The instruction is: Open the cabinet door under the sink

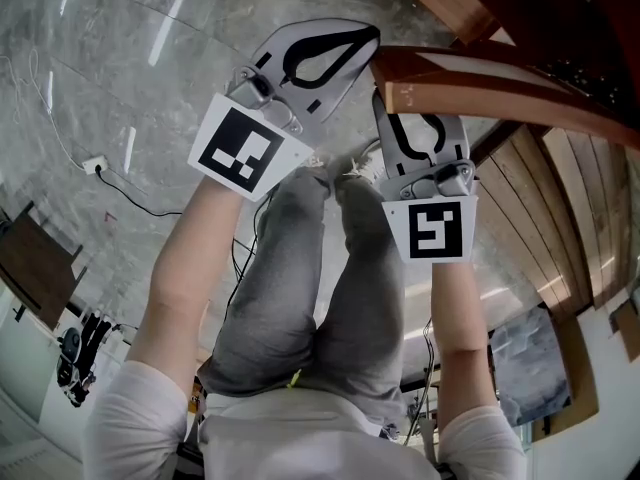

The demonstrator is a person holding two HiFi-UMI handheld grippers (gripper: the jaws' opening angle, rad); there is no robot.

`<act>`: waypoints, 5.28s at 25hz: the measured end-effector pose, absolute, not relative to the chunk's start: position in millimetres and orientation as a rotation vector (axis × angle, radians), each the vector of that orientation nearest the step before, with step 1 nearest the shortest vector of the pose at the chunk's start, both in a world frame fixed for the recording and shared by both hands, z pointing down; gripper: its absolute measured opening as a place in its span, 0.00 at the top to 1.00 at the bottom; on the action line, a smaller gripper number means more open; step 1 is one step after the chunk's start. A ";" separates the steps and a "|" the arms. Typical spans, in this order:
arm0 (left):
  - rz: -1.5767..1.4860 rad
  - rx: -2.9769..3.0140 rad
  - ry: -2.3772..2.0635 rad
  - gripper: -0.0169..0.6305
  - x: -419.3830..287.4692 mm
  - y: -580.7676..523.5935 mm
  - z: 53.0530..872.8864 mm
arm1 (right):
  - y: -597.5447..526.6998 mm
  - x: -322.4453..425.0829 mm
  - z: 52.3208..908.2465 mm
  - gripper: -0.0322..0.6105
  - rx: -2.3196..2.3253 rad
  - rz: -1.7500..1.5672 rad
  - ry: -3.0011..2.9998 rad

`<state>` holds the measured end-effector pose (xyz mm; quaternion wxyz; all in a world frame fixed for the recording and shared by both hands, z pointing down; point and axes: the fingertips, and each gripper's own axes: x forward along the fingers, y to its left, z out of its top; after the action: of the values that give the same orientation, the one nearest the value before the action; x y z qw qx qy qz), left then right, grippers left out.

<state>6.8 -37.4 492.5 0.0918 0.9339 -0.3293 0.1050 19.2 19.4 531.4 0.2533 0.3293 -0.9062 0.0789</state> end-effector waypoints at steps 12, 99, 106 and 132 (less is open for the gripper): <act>0.359 2.755 -0.922 0.96 12.3 -17.6 490.2 | 33.9 50.9 507.3 0.87 1.156 0.292 -2.402; 0.435 2.777 -0.926 0.96 106.2 35.0 219.5 | 77.2 217.5 255.9 0.88 1.675 0.453 -2.035; 0.342 2.812 -1.013 0.96 104.3 33.5 144.5 | 70.8 211.5 185.6 0.88 1.709 0.398 -2.119; 0.033 2.941 -1.307 0.95 47.5 47.6 -64.5 | 90.9 247.0 -25.7 0.87 1.886 0.176 -2.409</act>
<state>47.5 47.6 -64.5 -0.0384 0.9131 -0.4058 0.0103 247.0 90.9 -25.7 0.0383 0.6150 -0.7855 0.0574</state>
